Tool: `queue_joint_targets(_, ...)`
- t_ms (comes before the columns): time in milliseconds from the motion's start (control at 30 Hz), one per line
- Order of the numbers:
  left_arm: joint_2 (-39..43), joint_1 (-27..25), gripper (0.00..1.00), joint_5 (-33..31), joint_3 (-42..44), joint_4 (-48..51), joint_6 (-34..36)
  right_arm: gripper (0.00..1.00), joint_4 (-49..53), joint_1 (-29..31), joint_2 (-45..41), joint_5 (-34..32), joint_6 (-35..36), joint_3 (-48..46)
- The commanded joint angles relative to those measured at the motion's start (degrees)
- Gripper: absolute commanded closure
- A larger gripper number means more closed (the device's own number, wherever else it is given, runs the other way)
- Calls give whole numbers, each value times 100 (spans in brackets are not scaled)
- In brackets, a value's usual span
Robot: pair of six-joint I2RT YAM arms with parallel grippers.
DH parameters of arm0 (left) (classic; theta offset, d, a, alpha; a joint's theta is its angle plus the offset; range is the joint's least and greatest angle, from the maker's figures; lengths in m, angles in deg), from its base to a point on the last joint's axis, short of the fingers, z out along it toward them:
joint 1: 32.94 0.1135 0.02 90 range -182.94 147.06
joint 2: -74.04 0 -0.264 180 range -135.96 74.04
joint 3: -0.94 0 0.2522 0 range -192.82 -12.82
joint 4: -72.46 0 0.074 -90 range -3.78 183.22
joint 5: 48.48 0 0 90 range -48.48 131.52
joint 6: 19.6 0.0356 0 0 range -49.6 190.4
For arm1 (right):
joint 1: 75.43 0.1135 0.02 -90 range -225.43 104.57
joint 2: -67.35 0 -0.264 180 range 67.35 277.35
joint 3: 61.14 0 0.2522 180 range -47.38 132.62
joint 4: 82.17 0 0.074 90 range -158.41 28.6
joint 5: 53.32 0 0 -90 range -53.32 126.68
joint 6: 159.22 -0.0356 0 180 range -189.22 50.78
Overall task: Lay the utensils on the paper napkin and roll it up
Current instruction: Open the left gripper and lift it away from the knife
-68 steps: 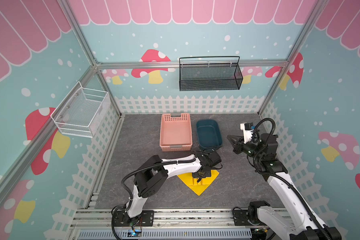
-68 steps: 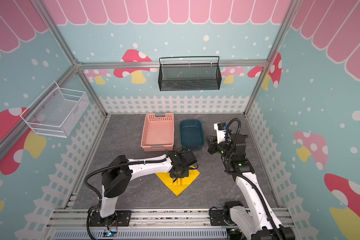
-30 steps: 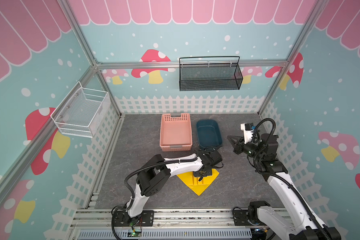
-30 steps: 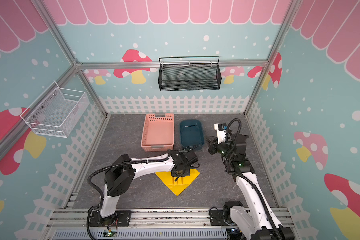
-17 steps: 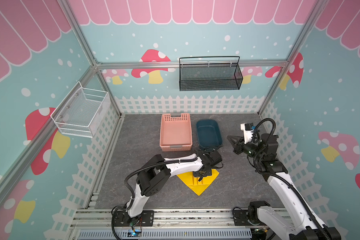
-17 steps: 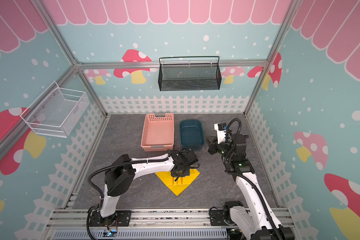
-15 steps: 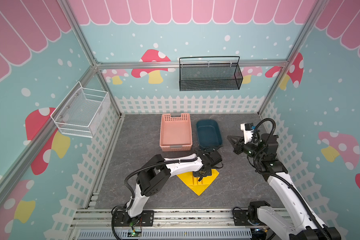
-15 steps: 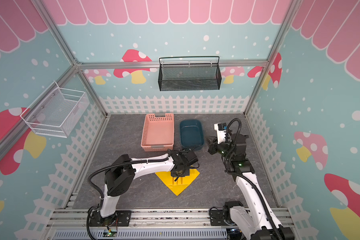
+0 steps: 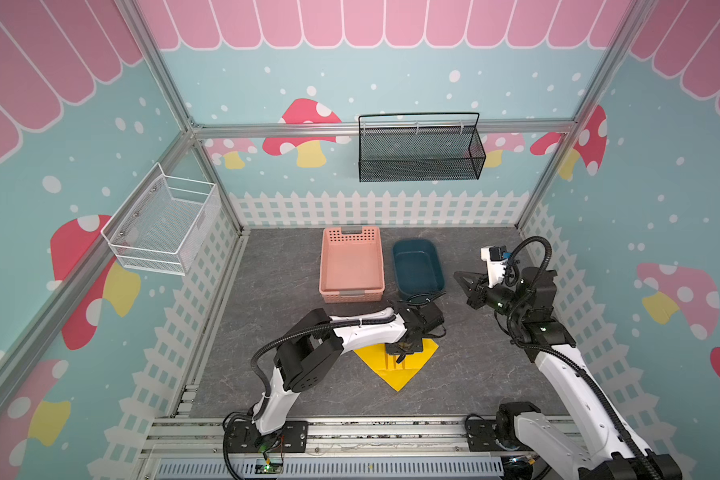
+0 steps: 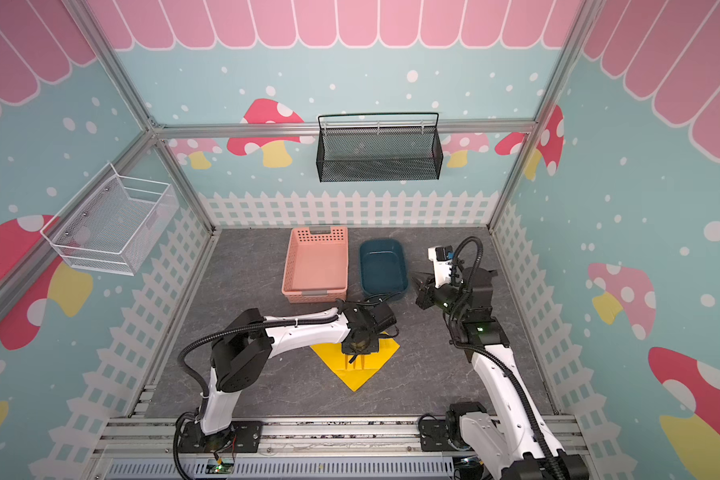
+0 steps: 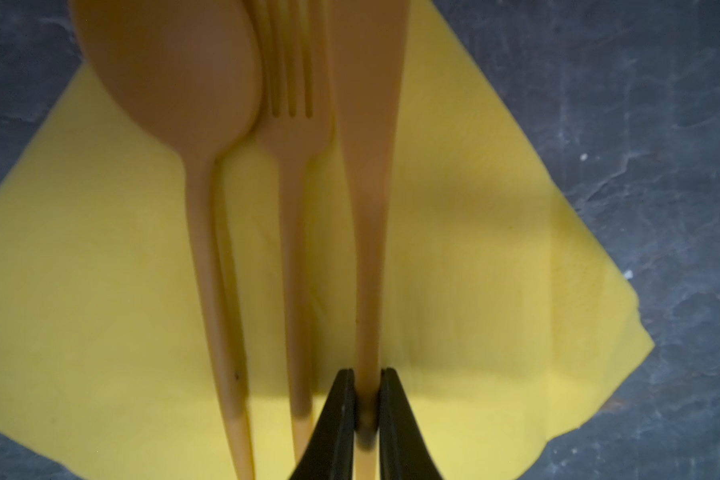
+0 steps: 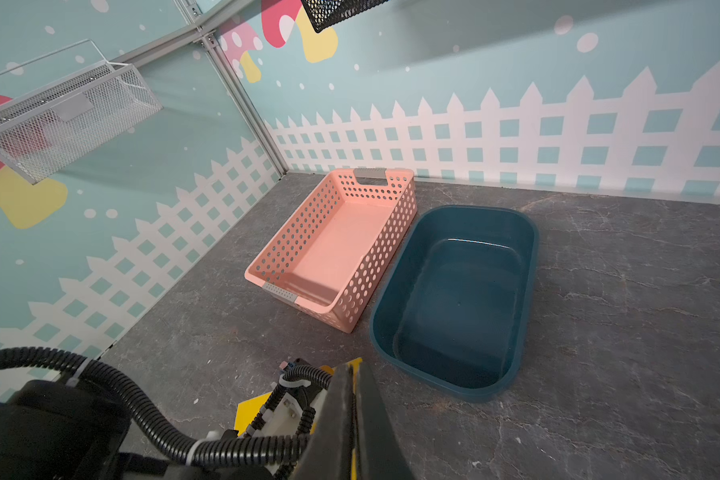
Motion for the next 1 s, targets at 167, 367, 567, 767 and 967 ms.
queue_joint_targets(167, -4, 37, 81, -181, -15, 95, -159, 93, 14, -47, -115, 116, 23, -20)
queue_joint_targets(367, 178, 41, 81, -311, -81, 164, -125, 93, 32, -52, -136, 127, 16, -20)
queue_joint_targets(567, 599, 101, 80, -679, -264, 415, -23, 93, 83, -47, -98, 250, -8, -100)
queue_joint_targets(767, 1207, 337, 80, -944, -185, 513, 211, 93, 269, -27, -24, 206, 33, -165)
queue_joint_targets(967, 1821, 733, 80, -968, 115, 526, 639, 93, 291, 325, 132, -16, -124, -323)
